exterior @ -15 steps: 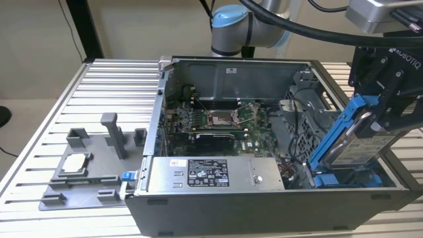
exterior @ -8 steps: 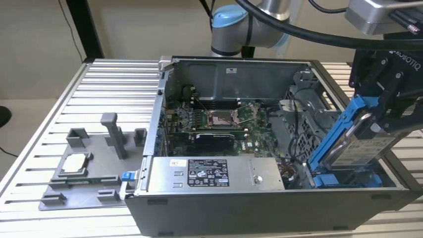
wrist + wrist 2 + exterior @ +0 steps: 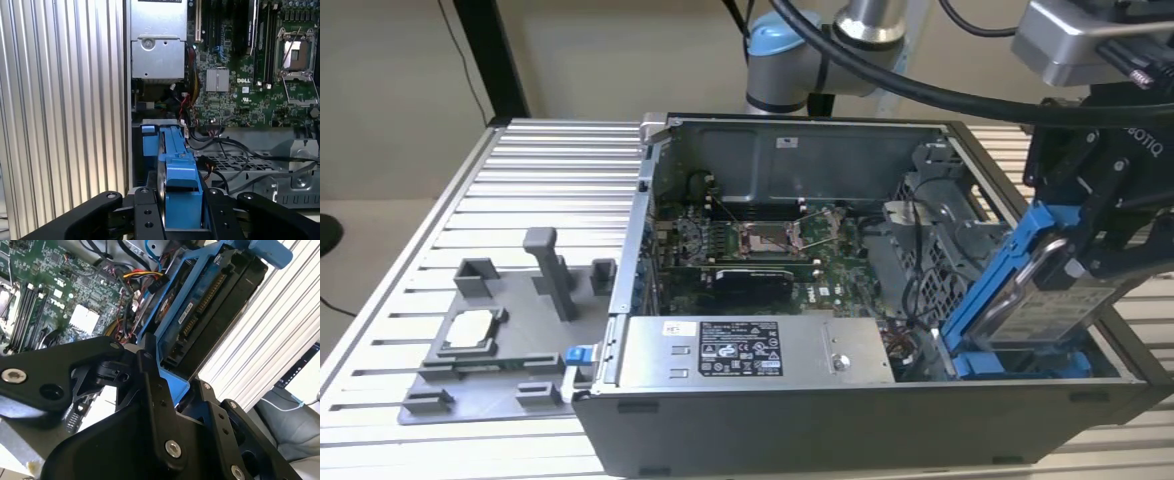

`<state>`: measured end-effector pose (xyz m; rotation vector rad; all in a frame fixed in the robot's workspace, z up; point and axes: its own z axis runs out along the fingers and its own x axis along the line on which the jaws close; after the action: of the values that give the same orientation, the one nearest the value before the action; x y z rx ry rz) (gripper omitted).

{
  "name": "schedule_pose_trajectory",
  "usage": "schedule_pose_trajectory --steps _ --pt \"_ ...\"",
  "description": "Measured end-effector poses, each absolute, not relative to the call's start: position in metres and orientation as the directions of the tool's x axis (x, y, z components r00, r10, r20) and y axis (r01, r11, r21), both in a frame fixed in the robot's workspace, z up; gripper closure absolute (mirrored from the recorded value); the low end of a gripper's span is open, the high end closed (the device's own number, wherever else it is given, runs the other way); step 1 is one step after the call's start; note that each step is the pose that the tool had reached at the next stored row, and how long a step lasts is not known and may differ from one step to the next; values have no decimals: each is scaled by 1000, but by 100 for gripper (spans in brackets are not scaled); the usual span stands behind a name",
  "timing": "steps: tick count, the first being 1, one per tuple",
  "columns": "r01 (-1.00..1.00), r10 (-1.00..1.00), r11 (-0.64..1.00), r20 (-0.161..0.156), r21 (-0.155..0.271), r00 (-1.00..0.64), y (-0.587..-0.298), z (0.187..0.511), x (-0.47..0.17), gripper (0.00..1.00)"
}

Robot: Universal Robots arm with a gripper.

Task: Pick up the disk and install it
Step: 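Insert the disk into the insertion slot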

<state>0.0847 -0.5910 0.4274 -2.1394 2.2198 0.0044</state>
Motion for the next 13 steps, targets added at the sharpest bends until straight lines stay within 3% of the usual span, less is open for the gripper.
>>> schedule_pose_trajectory --steps 11,12,13 --pt "-998 -998 52 -45 -39 -50 -591 417 85 100" --pt "-998 -998 52 -45 -39 -50 -591 417 85 0" --pt "-998 -998 52 -46 -39 -50 -591 417 85 0"
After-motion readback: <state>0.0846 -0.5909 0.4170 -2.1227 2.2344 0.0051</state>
